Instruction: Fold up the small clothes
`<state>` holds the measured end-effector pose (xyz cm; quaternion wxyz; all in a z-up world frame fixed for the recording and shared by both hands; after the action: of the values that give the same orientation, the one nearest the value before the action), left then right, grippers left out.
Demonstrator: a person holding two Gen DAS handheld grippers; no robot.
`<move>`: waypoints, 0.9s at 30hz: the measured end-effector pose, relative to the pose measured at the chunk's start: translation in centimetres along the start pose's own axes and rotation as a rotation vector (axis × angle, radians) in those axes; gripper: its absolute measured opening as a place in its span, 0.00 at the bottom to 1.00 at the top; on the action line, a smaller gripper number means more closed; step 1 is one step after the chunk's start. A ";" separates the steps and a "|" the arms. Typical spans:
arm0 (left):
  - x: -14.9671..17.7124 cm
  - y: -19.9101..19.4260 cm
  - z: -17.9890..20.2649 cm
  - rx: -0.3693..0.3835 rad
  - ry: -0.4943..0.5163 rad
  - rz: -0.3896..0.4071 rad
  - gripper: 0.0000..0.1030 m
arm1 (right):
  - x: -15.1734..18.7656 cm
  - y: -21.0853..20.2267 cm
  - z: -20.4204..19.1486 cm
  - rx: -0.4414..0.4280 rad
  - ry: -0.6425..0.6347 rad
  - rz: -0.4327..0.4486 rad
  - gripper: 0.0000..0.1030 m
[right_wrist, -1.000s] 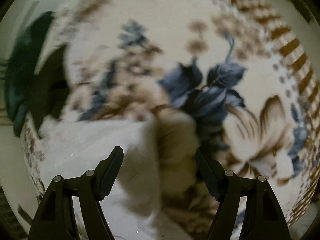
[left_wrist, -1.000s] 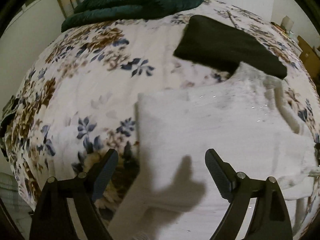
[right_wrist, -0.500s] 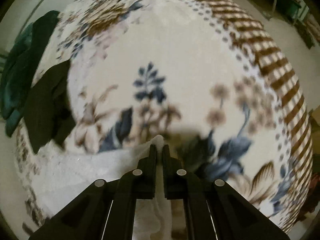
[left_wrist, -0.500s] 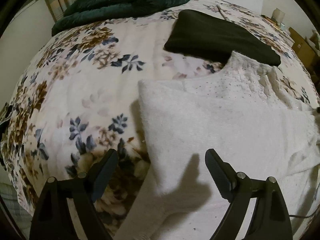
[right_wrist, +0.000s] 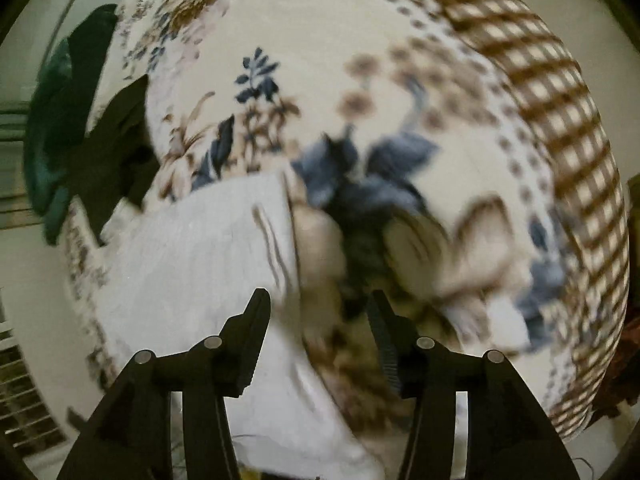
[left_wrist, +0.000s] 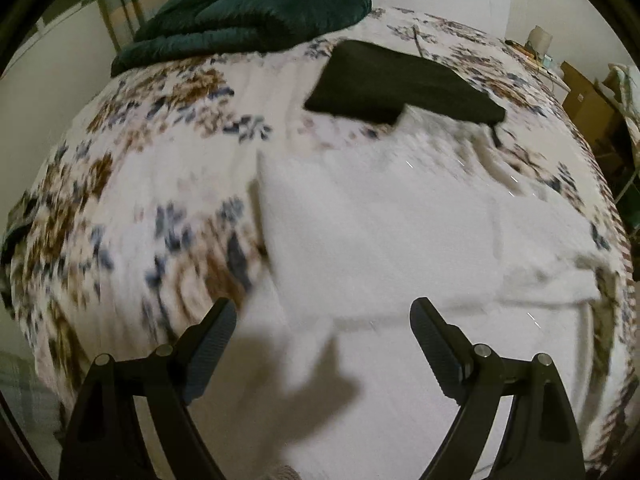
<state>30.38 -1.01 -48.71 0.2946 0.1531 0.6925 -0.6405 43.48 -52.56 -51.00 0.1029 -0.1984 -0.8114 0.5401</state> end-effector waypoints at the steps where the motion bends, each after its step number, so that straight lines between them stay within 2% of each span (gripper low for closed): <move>1: 0.9 -0.8 0.9 -0.009 -0.013 -0.011 0.86 | 0.4 -0.8 0.9 -0.032 0.006 -0.015 0.56; 3: 2.8 -2.0 2.5 -0.023 -0.040 -0.039 0.86 | 0.7 -1.2 1.9 -0.093 -0.002 -0.037 0.58; 6: 7.3 -3.2 6.0 -0.055 -0.123 -0.139 0.99 | -0.1 0.2 2.8 -0.158 -0.043 -0.089 0.59; 11: 12.6 -4.1 10.5 -0.105 -0.219 -0.218 0.99 | -3.1 4.7 2.5 -0.261 -0.071 -0.158 0.59; 16: 16.1 -5.2 13.8 -0.152 -0.194 -0.243 0.99 | -5.5 10.0 0.3 -0.321 -0.077 -0.213 0.59; 20: 18.8 -6.1 16.5 -0.159 -0.130 -0.267 0.99 | -6.4 13.8 -1.2 -0.319 -0.048 -0.248 0.57; 21: 19.4 -6.2 17.2 -0.157 -0.113 -0.275 0.99 | -6.4 14.1 -1.4 -0.312 -0.047 -0.243 0.39; 22: 19.7 -6.3 17.6 -0.155 -0.102 -0.279 0.99 | -6.3 14.2 -2.0 -0.308 -0.067 -0.236 0.11; 24: 20.6 -6.6 18.8 -0.143 -0.083 -0.293 0.99 | -5.9 14.0 -3.6 -0.267 -0.184 -0.231 0.11; 27: 21.7 -7.0 20.1 -0.128 -0.057 -0.306 0.99 | -6.2 11.8 -5.1 -0.199 -0.292 -0.152 0.08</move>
<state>13.62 -25.22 -56.31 0.2224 0.0084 0.7386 -0.6364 53.46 -46.97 -59.45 0.0043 -0.0653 -0.8797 0.4709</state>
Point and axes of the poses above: each gripper's, at about its wrist camera, not at the fingertips, and y roughly the way its jaws point, z to its right, x to its underside, the point moved 2 cm from there along y, roughly the way its jaws point, and after that the axes turned 11 degrees about z, right-handed, at the moved point
